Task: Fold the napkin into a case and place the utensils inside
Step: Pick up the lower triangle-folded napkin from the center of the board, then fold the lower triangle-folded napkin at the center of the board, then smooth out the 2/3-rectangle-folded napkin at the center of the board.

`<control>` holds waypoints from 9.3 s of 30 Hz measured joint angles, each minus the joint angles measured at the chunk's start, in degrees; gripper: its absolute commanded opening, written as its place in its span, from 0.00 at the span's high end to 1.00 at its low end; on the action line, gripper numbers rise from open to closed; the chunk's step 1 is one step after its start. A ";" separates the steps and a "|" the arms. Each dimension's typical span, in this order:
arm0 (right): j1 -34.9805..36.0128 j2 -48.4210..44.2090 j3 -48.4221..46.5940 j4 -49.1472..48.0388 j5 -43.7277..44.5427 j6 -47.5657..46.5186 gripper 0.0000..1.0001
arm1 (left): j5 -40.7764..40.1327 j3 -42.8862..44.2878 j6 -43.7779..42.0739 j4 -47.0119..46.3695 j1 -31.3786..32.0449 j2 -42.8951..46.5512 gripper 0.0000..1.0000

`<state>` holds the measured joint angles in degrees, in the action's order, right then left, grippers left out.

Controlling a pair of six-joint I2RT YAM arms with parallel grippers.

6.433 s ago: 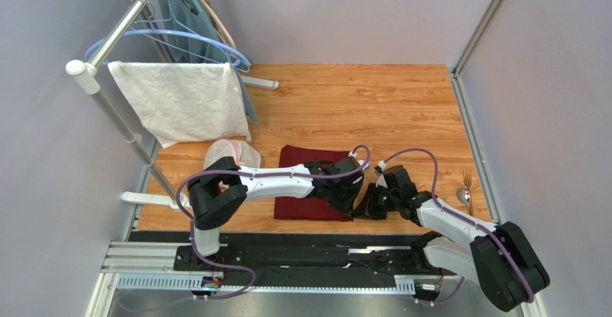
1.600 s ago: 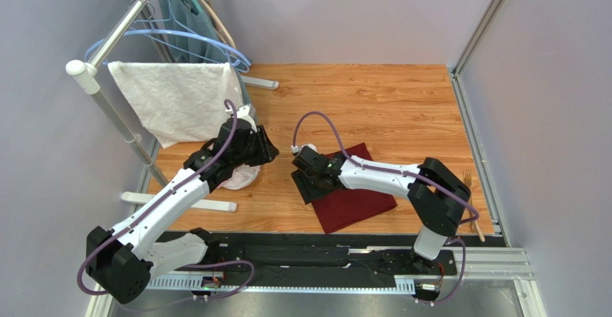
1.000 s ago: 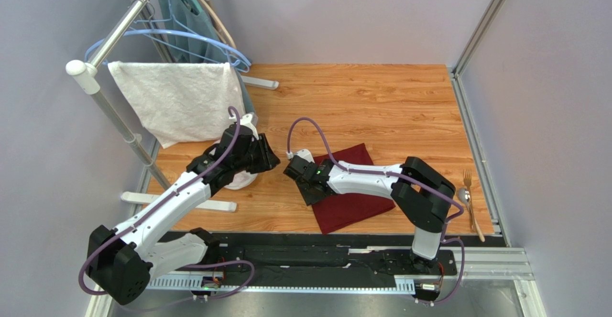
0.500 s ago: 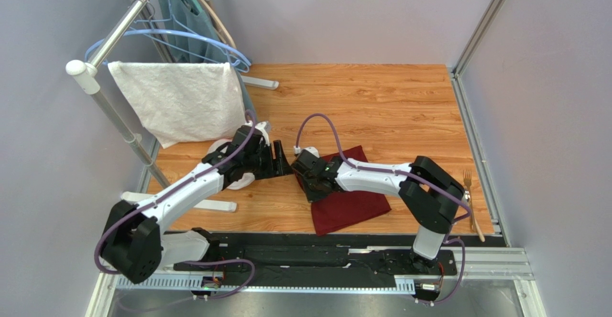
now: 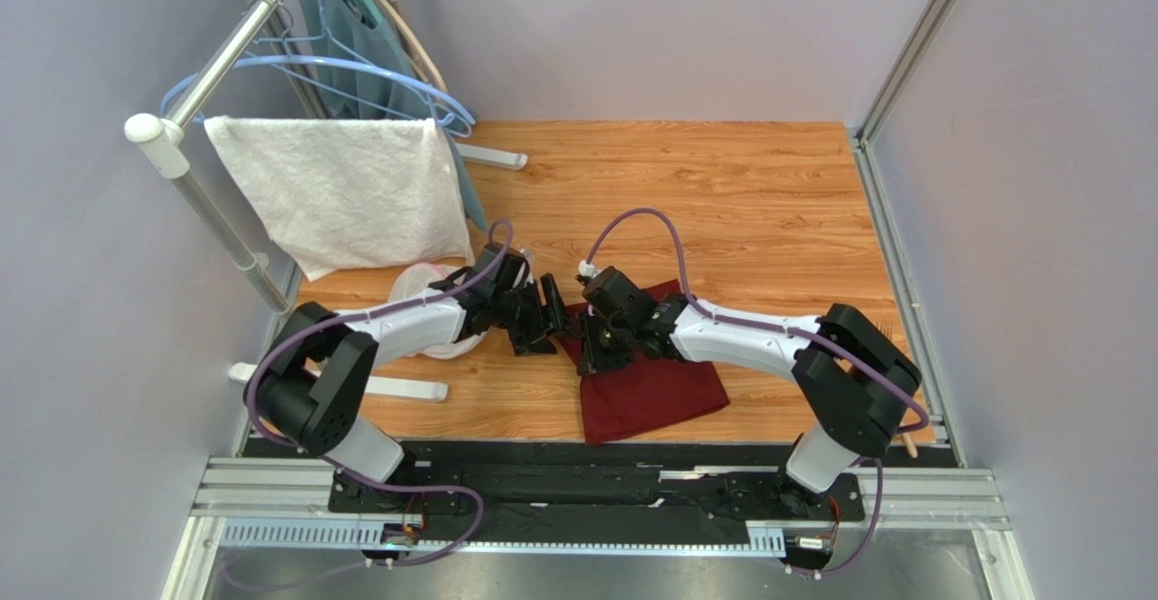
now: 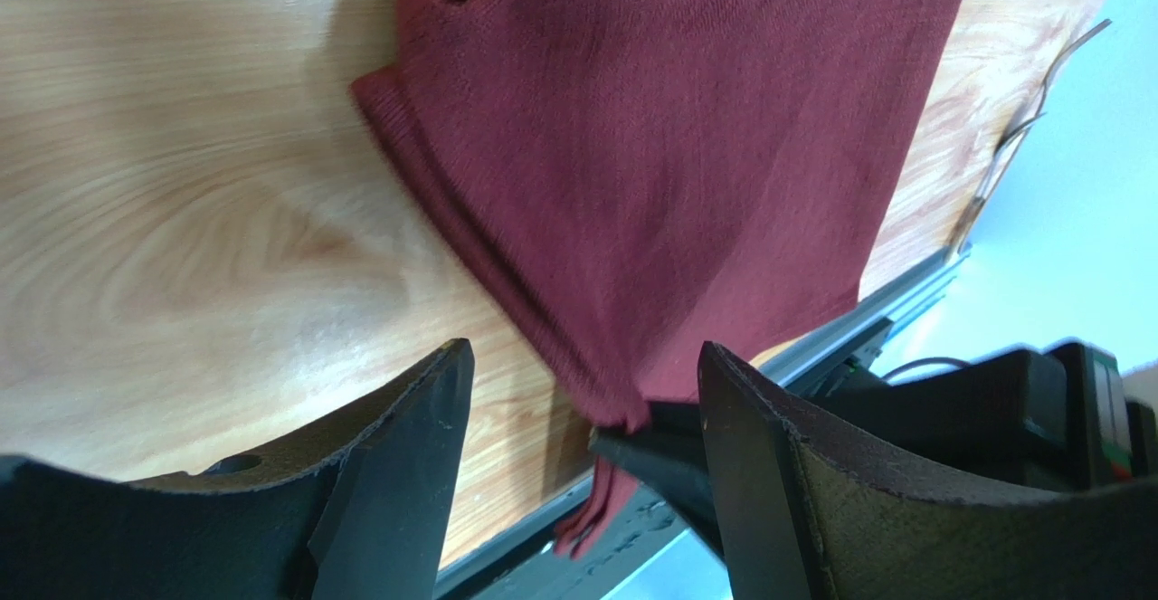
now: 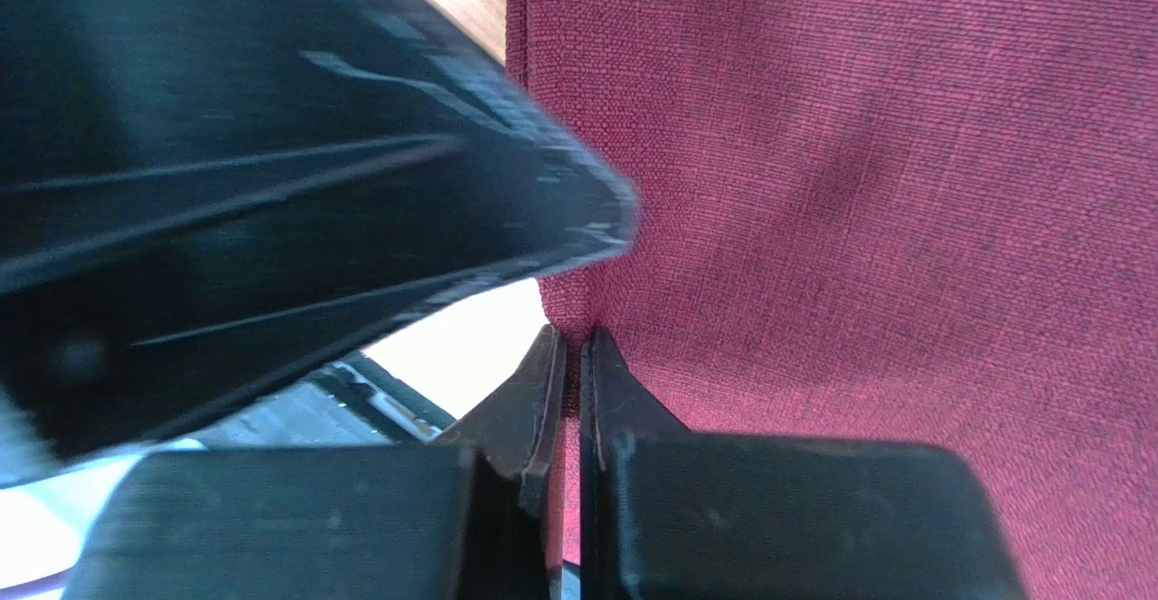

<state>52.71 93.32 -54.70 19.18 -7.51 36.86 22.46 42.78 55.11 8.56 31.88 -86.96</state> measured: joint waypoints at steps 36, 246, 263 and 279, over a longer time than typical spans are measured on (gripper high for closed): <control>-10.43 -0.79 13.44 -26.49 -24.65 8.61 1.00 | -22.49 18.88 -13.31 17.40 10.03 -5.49 1.00; -27.76 -14.47 21.62 2.86 -14.71 -5.57 1.00 | -21.66 51.71 -21.42 20.28 19.67 -28.79 0.55; -27.76 -13.79 20.92 2.89 -14.69 -5.18 1.00 | 1.75 18.38 -19.17 -1.18 17.92 -19.52 0.99; -22.93 -18.67 14.29 8.02 -12.98 -4.70 1.00 | 4.48 14.45 -16.17 -12.26 17.92 -20.11 1.00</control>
<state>29.78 74.65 -40.40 27.20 -20.49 32.16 26.94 57.23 38.94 -3.70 49.80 -107.07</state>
